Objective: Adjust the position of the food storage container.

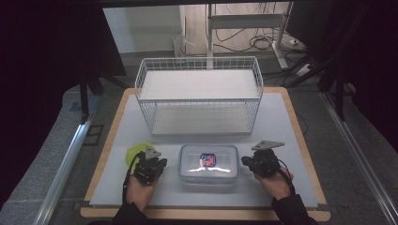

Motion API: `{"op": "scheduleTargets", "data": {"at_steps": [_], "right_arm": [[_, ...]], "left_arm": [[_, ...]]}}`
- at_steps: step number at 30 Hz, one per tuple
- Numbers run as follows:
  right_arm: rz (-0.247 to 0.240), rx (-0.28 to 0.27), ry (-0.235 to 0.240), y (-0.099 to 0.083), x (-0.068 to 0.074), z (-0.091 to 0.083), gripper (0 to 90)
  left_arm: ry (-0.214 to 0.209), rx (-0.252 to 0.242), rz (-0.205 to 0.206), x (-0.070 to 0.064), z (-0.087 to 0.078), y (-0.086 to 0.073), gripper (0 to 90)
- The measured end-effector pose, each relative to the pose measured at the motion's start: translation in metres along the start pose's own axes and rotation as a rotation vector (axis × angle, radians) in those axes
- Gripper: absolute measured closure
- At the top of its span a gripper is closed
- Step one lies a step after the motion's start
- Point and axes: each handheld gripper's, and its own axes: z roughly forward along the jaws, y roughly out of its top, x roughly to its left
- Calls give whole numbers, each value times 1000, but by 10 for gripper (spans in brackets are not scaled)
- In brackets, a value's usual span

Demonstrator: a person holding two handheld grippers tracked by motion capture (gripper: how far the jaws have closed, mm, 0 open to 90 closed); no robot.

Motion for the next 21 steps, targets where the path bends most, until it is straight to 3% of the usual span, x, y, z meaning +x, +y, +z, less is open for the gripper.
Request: {"op": "scheduleTargets", "data": {"at_steps": [4, 5, 6, 9, 10, 11, 12, 13, 14, 15, 16, 17, 18, 19, 21], "right_arm": [[11, 1, 2, -3, -1, -3, 861], [13, -2, 3, -4, -3, -5, 859], [13, -2, 3, -4, -3, -5, 859], [17, -14, 8, -7, -3, -11, 848], [17, -14, 8, -7, -3, -11, 848], [13, -19, 8, -9, -1, -15, 832], [13, -19, 8, -9, -1, -15, 832], [1, -28, 7, -11, 1, -21, 805], [1, -28, 7, -11, 1, -21, 805], [-10, -36, 8, -15, 3, -26, 767], [-10, -36, 8, -15, 3, -26, 767], [-23, -49, 16, -19, 5, -30, 697], [-23, -49, 16, -19, 5, -30, 697], [-37, -57, 10, -22, 8, -34, 611], [-46, -67, 7, -26, 11, -37, 526]], "left_arm": [[19, 2, -11, 8, -1, -1, 899], [27, 1, -36, 16, -2, -2, 898], [27, 1, -36, 16, -2, -2, 896], [-28, -22, -44, 17, -8, -4, 864], [-28, -22, -44, 17, -8, -4, 854], [-66, -39, -21, 11, -14, -4, 832], [-66, -39, -21, 11, -14, -4, 807], [-101, -59, 9, 6, -20, -7, 759], [-101, -59, 9, 6, -20, -7, 728], [-126, -78, 55, 2, -27, -10, 684], [-126, -78, 55, 2, -27, -10, 642], [-132, -95, 103, -2, -34, -15, 583], [-132, -95, 103, -2, -34, -15, 540], [-134, -112, 139, -4, -38, -19, 477], [-150, -109, 159, -5, -39, -24, 348]]}}
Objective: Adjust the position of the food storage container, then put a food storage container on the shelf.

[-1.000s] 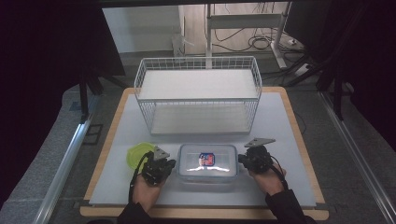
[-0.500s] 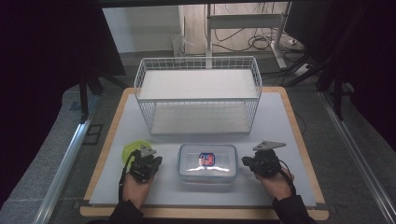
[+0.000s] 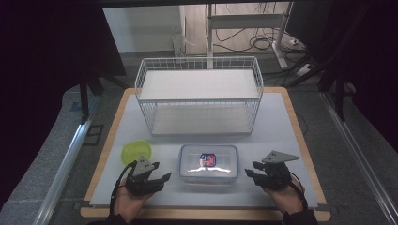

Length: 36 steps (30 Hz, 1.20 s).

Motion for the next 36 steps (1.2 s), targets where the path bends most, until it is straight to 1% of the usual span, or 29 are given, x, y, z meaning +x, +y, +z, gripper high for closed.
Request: {"op": "scheduleTargets", "data": {"at_steps": [1, 2, 3, 4, 5, 6, 8, 9, 10, 13, 14, 17, 21, 22, 25, 26, 27, 28, 29, 30, 31, 32, 34, 35, 36], "right_arm": [[0, 0, 0, 0, 0, 0, 526], [-12, -10, -4, -4, 2, -2, 433], [-12, -10, -4, -4, 2, -2, 433], [-14, -7, -1, -7, 3, -3, 393], [-14, -7, -1, -7, 3, -3, 393], [-12, 0, -2, -10, 3, -2, 367], [-8, 0, 2, -11, 2, -2, 350], [-8, 0, 2, -11, 2, -2, 350], [-7, -5, 0, -11, 2, -2, 337], [-2, -5, 0, -11, 1, -3, 323], [5, -9, 1, -11, 0, -3, 314], [7, -8, 0, -11, -1, -3, 303], [12, -12, 9, -10, -2, -4, 286], [20, -10, 14, -9, -1, -4, 280], [28, -5, 16, -7, -2, -5, 278], [51, 16, 4, -5, -2, -7, 309], [51, 16, 4, -5, -2, -7, 309], [72, 21, 5, -2, -3, -8, 324], [72, 21, 5, -2, -3, -8, 324], [89, 34, 26, 1, -4, -9, 325], [89, 34, 26, 1, -4, -9, 325], [96, 33, 36, 2, -5, -9, 325], [104, 23, 72, 6, -5, -9, 325], [106, 19, 87, 8, -5, -9, 324], [106, 16, 112, 12, -4, -7, 324]], "left_arm": [[0, 0, 0, 0, 0, 0, 314], [-11, 7, 6, 1, 0, -6, 282], [-11, 7, 6, 1, 0, -6, 259], [-19, 11, 4, 1, 0, -8, 233], [-21, 17, -2, 2, 0, -10, 233], [-17, 26, -6, 3, 2, -10, 199], [-22, 30, -11, 3, 3, -9, 166], [-22, 30, -11, 3, 3, -9, 150], [-32, 35, -4, 2, 5, -8, 140], [-40, 43, 3, 1, 7, -8, 132], [-53, 52, 12, 1, 9, -7, 123], [-53, 52, 19, 0, 9, -6, 120], [-64, 49, 13, 1, 9, -3, 117], [-87, 53, 15, 3, 10, -1, 122], [-97, 46, 14, 4, 11, 2, 122], [-113, 56, -4, 5, 11, 7, 123], [-113, 56, -4, 5, 11, 7, 128], [-140, 55, -29, 6, 10, 14, 138], [-140, 55, -29, 6, 10, 14, 136], [-148, 47, -37, 6, 10, 22, 136], [-148, 47, -37, 6, 10, 22, 136], [-152, 52, -16, 5, 11, 28, 136], [-149, 60, -5, 4, 13, 34, 115], [-156, 65, 7, 5, 15, 37, 110], [-162, 72, 11, 4, 18, 40, 95]]}}
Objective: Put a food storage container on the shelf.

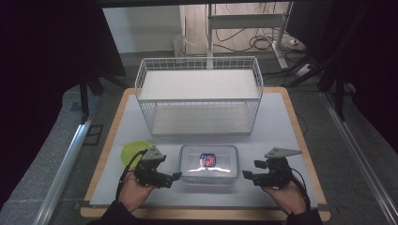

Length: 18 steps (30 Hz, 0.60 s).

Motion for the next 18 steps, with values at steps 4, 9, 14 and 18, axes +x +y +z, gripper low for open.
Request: {"op": "scheduleTargets", "data": {"at_steps": [4, 9, 14, 18], "right_arm": [[-18, 3, 17, 9, 4, 7, 312], [-14, 22, 34, 15, 2, 18, 287], [57, 48, 120, 20, -6, 35, 253], [96, 77, 180, 24, -7, 44, 248]], "left_arm": [[-44, 32, -17, 3, 14, 15, 95], [-94, 42, -66, 10, 24, 22, 104], [-194, 66, -142, 19, 40, 22, 61], [-259, 74, -194, 23, 48, 22, 55]]}}
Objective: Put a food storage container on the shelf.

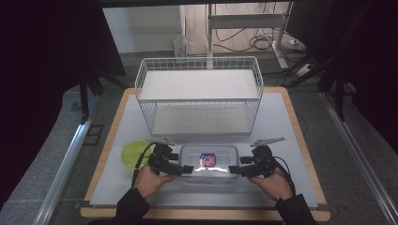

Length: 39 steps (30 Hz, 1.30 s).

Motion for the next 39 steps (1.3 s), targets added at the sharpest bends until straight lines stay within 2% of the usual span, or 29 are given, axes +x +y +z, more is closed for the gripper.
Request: {"op": "scheduleTargets", "data": {"at_steps": [1, 2, 4, 6, 7, 8, 9, 11, 12, 13, 14, 19, 20, 21, 22, 27, 30, 34, 37, 38, 39], "right_arm": [[0, 0, 0, 0, 0, 0, 248], [22, 14, 23, 2, -1, 4, 233], [31, 18, 32, 3, -2, 5, 223], [82, 27, 68, 4, -9, 9, 210], [82, 27, 68, 4, -9, 9, 210], [121, 37, 108, 4, -14, 13, 201], [121, 37, 108, 4, -14, 13, 201], [157, 41, 130, 4, -17, 15, 199], [167, 32, 125, 4, -18, 14, 240], [167, 32, 125, 4, -18, 14, 240], [172, 30, 116, 4, -16, 10, 288], [197, 9, 123, 0, -15, 5, 357], [205, -11, 132, -2, -14, 0, 415], [205, -11, 132, -2, -14, 0, 415], [197, -23, 136, -6, -11, -6, 456], [179, -27, 124, -12, -2, -10, 462], [178, -14, 132, -17, 0, -10, 457], [177, -50, 146, -22, 1, -12, 494], [181, -57, 152, -22, 1, -12, 499], [204, -69, 159, -22, -1, -11, 503], [204, -69, 159, -22, -1, -11, 503]], "left_arm": [[0, 0, 0, 0, 0, 0, 53], [-26, 5, -17, 2, 4, 1, 51], [-37, 12, -27, 2, 6, 1, 46], [-46, 15, -33, 4, 7, 0, 30], [-50, 18, -35, 4, 6, 0, 30], [-57, 17, -35, 4, 4, -2, 45], [-57, 17, -35, 4, 4, -2, 57], [-69, 13, -46, 5, 2, -4, 73], [-79, 1, -61, 7, 1, -6, 98], [-79, 1, -61, 7, 1, -6, 111], [-85, -8, -78, 8, -1, -7, 139], [-82, -15, -54, 3, -7, -11, 199], [-93, -55, -87, 3, -14, -16, 261], [-93, -55, -87, 3, -14, -16, 301], [-103, -78, -86, 4, -18, -20, 339], [-111, -124, -97, 0, -23, -28, 400], [-134, -144, -115, 2, -26, -33, 443], [-154, -164, -119, 0, -31, -41, 494], [-155, -175, -125, -1, -32, -44, 505], [-153, -183, -136, -1, -32, -45, 505], [-153, -183, -136, -1, -32, -45, 505]]}}
